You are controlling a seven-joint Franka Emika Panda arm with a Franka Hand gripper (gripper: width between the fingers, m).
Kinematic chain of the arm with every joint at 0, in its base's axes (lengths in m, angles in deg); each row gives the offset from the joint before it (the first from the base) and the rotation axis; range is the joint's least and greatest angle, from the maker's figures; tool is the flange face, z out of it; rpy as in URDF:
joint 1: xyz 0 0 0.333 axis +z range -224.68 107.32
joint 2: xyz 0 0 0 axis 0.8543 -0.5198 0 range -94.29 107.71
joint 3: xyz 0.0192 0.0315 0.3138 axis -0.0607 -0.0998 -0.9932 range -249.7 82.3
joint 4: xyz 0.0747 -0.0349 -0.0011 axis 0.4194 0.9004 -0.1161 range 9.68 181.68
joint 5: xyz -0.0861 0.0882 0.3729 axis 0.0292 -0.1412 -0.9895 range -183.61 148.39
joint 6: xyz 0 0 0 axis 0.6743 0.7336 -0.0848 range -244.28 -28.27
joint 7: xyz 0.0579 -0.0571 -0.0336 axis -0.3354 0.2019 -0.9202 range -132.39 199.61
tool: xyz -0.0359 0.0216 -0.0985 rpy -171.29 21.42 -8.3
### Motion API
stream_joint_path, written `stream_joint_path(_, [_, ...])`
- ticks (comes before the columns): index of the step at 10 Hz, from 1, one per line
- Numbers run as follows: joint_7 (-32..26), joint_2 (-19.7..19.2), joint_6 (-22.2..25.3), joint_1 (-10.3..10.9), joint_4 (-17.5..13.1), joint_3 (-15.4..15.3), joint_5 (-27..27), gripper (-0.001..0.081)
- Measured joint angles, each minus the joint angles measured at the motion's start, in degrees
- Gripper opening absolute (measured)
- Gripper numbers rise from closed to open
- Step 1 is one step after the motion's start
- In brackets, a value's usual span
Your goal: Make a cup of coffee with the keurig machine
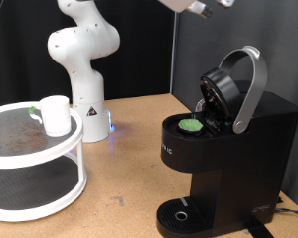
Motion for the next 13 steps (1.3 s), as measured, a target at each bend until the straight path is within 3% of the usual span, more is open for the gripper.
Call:
stream_joint_path(5, [7.4,-3.9,-3.5,1.2,-3.2,-7.4,5.6,0.0799])
stream_joint_path(11, [8.4,-9.5,-7.5,2.9,-5.4,-13.0,5.7,0.0799])
stream_joint_path(12, [8.4,-10.2,-7.8,3.0,-5.5,-13.5,5.8,0.071])
stream_joint_path(13, [8.4,-10.7,-8.0,3.0,-5.5,-13.8,5.8,0.071])
